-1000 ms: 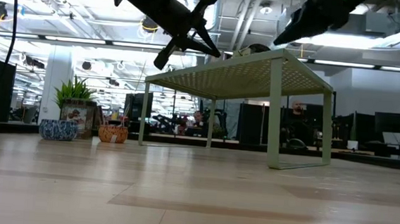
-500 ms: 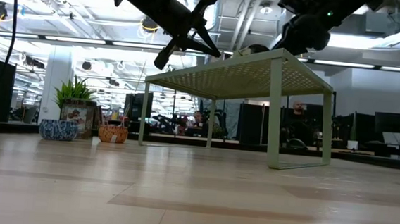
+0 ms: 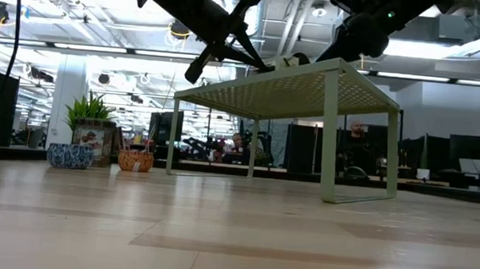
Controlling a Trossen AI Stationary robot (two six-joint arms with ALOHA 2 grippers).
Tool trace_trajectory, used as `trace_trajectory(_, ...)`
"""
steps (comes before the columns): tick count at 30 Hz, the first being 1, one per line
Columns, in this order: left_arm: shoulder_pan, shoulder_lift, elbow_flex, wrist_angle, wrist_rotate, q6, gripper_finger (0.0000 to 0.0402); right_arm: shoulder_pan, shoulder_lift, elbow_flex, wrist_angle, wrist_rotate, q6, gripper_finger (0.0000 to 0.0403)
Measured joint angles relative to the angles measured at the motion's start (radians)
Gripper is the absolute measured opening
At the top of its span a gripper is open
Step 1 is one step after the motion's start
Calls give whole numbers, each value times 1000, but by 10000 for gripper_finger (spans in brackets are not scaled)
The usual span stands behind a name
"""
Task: Stock candles on shelf
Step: Put the bottom silver scented candle on the shelf
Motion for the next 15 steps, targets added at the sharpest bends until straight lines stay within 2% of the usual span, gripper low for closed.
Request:
trace_trajectory(5,-1,-1,0,-1,7,1,2,0,0,0,-1,0,8,5)
trace_trajectory(9,-20,-89,0,-42,4,33,2,1,-31,0,-28,1,36,2)
trace_trajectory(11,-30,-160,0,-95,-52,47,2,1,-62,0,-34,1,56,1)
trace_trajectory(15,-32,-252,1,-134,-232,109,2,-21,-87,1,-21,-4,132,1)
